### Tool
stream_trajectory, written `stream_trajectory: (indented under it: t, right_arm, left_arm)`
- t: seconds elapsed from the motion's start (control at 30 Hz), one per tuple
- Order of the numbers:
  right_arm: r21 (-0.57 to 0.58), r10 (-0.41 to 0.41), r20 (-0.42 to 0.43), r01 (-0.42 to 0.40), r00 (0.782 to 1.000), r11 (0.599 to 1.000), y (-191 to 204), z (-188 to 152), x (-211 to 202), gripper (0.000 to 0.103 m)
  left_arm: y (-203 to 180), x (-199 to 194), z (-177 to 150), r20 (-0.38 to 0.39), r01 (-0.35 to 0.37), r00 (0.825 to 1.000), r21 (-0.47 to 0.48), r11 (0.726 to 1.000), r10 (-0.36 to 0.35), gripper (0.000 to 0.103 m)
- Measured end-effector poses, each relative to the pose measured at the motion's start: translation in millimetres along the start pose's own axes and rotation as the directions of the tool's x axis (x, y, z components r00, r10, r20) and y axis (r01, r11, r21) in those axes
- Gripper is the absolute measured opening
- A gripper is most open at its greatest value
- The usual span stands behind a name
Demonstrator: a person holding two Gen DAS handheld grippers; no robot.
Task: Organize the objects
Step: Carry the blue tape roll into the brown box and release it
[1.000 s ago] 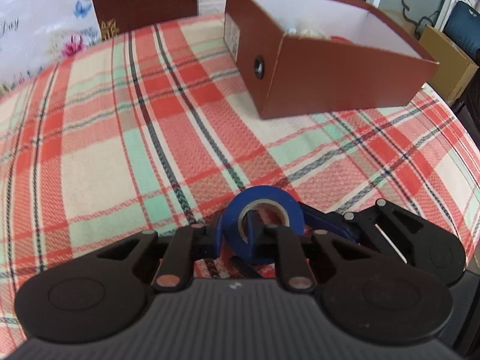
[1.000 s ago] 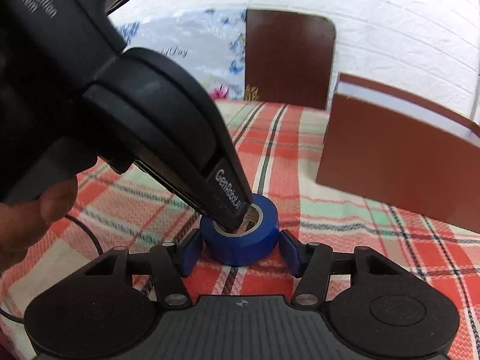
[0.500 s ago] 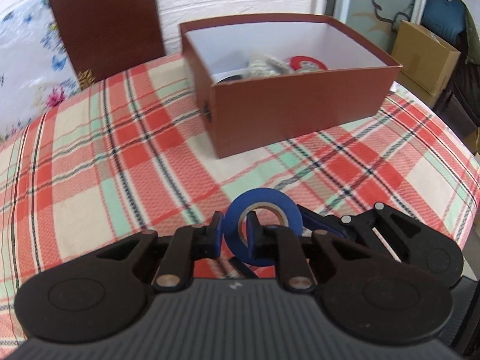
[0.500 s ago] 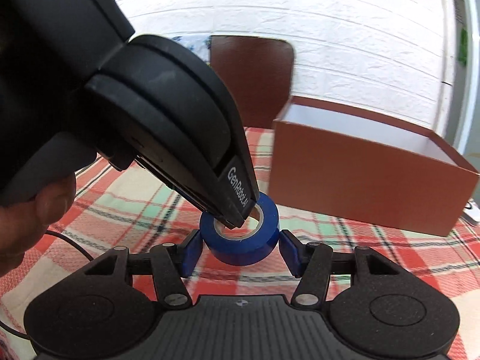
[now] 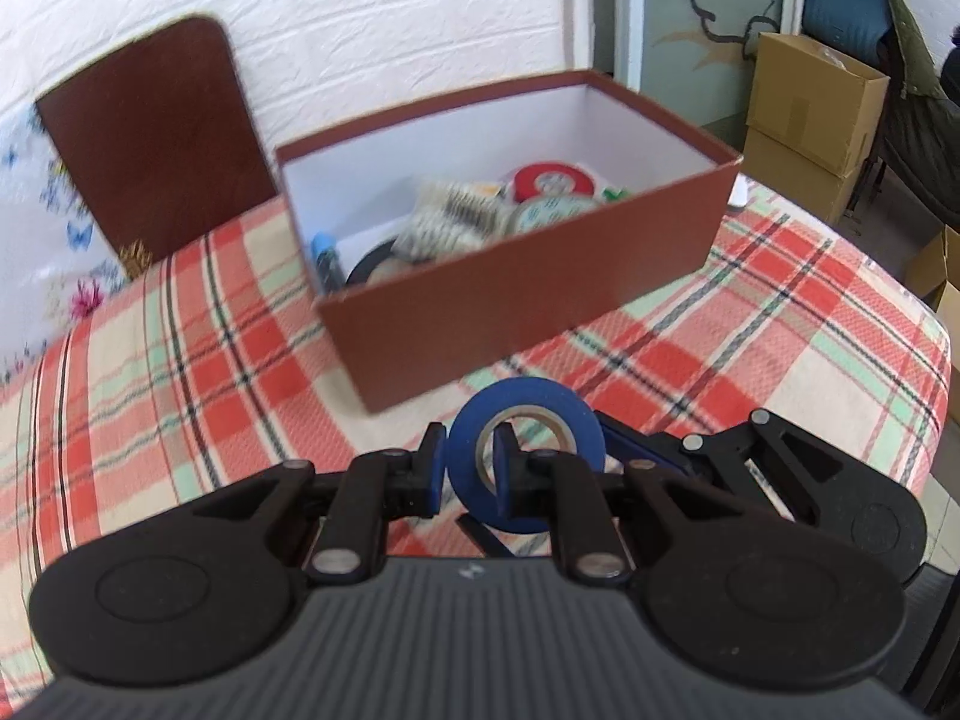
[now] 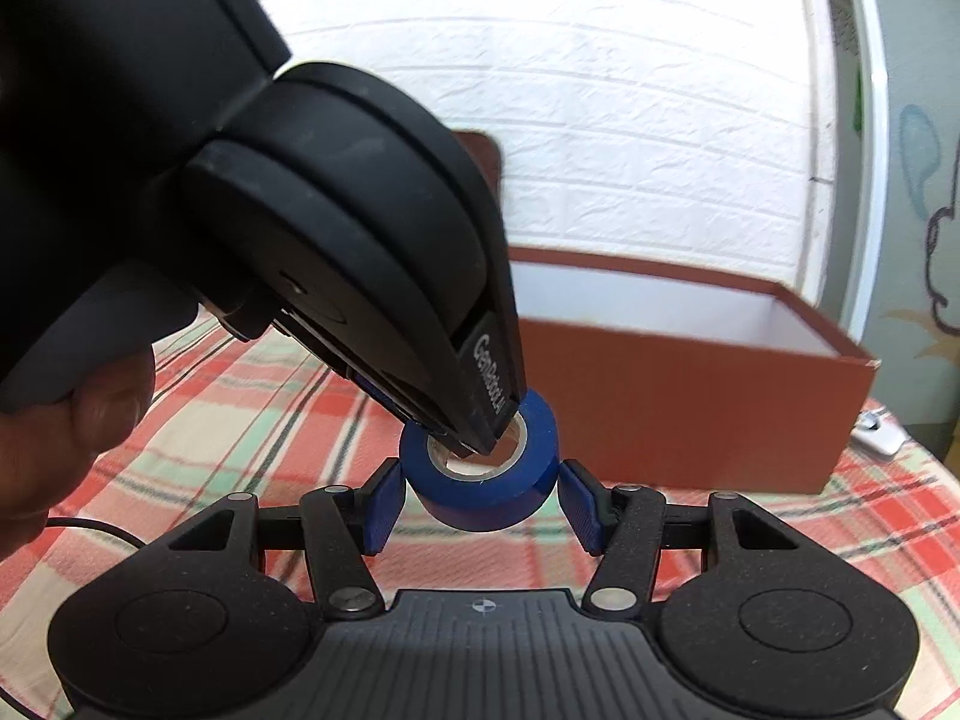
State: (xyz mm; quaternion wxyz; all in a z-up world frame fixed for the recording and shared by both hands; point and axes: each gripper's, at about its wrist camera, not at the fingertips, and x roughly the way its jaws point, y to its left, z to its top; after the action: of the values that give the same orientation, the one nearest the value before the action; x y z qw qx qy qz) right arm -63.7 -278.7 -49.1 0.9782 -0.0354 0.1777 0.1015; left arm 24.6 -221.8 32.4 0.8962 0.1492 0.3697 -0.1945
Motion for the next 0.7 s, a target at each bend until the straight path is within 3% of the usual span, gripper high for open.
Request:
stream_trajectory:
  t: [0.47, 0.7]
  right_arm:
    - [0.013, -0.106, 0.144, 0.105, 0.984, 0.994, -54.3, 48.0, -3.8, 0.055]
    - [0.038, -0.125, 0.172, 0.120, 0.977, 0.992, -75.2, 67.2, 12.5, 0.055]
  left_arm:
    - [-38.3, -6.3, 68.3, 0.153, -0.040, 0.988, 0.110, 0.993, 0.023, 0.018]
    - [-41.5, 6.9, 97.3, 0.181, -0.055, 0.983, 0.116, 0.992, 0.033, 0.019]
